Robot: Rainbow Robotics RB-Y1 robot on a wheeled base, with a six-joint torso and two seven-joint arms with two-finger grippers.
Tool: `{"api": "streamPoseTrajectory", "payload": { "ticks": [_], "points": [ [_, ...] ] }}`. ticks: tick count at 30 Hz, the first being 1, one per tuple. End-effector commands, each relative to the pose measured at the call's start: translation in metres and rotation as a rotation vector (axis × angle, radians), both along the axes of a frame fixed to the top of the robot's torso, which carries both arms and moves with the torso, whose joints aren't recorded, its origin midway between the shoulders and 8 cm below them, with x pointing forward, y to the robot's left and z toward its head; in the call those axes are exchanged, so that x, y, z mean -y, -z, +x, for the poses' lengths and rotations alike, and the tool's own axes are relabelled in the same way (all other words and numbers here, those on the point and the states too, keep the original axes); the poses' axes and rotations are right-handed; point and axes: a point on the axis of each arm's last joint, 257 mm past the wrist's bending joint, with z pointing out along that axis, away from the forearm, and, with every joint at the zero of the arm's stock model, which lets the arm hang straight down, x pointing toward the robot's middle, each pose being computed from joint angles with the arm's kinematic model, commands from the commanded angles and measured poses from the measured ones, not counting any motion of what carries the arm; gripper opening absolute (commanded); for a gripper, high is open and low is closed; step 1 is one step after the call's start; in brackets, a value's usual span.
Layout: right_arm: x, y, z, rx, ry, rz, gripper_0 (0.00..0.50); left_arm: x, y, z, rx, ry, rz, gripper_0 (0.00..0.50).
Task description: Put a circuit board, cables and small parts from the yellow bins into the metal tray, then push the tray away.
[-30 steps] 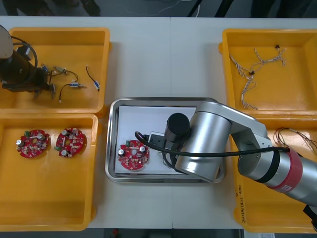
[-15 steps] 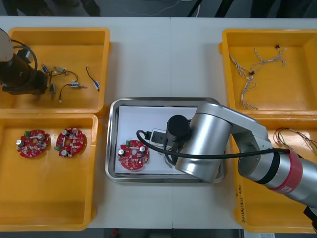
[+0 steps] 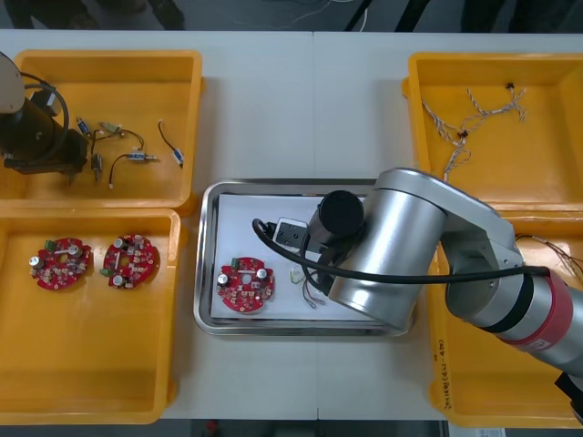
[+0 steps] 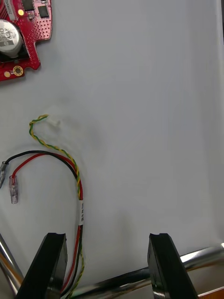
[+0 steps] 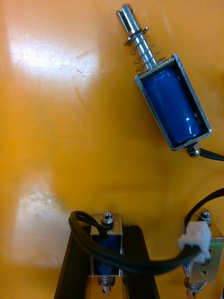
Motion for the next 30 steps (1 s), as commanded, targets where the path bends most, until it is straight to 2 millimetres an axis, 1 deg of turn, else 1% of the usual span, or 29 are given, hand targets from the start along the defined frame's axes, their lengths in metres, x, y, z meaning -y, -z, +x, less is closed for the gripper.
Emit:
{"api": "streamPoseTrajectory", "payload": {
  "ticks": [1,2,6,10,11,15,17,19,21,22,25,26,28,29,30],
  "points": [
    [-0.010,-0.042,0.003,0.013,0.006,0.060,0.500,-0.009,-0.004,-0.003,-0.005,0.119,0.066,0.000],
    [-0.008,-0.050,0.004,0.006,0.026,0.066,0.500,-0.010,-0.007,-0.004,-0.007,0.115,0.058,0.000],
    [0.000,-0.070,0.007,-0.021,0.072,0.081,0.500,-0.009,-0.023,-0.008,-0.006,0.100,0.025,0.000],
    [-0.006,-0.099,0.019,-0.018,0.092,0.159,0.500,-0.008,-0.047,-0.013,-0.004,0.093,-0.005,0.000],
    [-0.005,-0.109,0.023,-0.016,0.119,0.197,0.500,-0.009,-0.053,-0.016,-0.008,0.092,-0.006,0.000],
    [0.000,-0.130,0.033,-0.035,0.209,0.291,0.500,-0.009,-0.076,-0.021,-0.003,0.095,0.002,0.000],
    [0.010,-0.141,0.043,-0.048,0.272,0.329,0.500,-0.009,-0.089,-0.026,-0.008,0.095,0.009,0.000],
    [0.017,-0.148,0.050,-0.046,0.316,0.347,0.500,-0.008,-0.097,-0.031,-0.015,0.094,0.016,0.000],
    [0.029,-0.163,0.064,-0.023,0.377,0.370,0.500,-0.003,-0.110,-0.037,-0.021,0.073,0.017,0.000],
    [0.032,-0.165,0.067,-0.019,0.392,0.373,0.500,-0.001,-0.113,-0.039,-0.024,0.069,0.020,0.000],
    [0.054,-0.185,0.087,0.019,0.472,0.398,0.500,0.015,-0.131,-0.050,-0.031,0.049,0.031,0.000],
    [0.057,-0.187,0.090,0.022,0.484,0.402,0.500,0.018,-0.133,-0.052,-0.032,0.051,0.035,0.000],
    [0.075,-0.194,0.100,0.028,0.541,0.425,0.500,0.031,-0.142,-0.059,-0.035,0.043,0.029,0.000],
    [0.080,-0.195,0.102,0.026,0.554,0.431,0.500,0.035,-0.145,-0.061,-0.034,0.045,0.028,0.000],
    [0.089,-0.200,0.107,0.029,0.581,0.446,0.500,0.042,-0.149,-0.065,-0.035,0.049,0.031,0.000]
  ]
}}
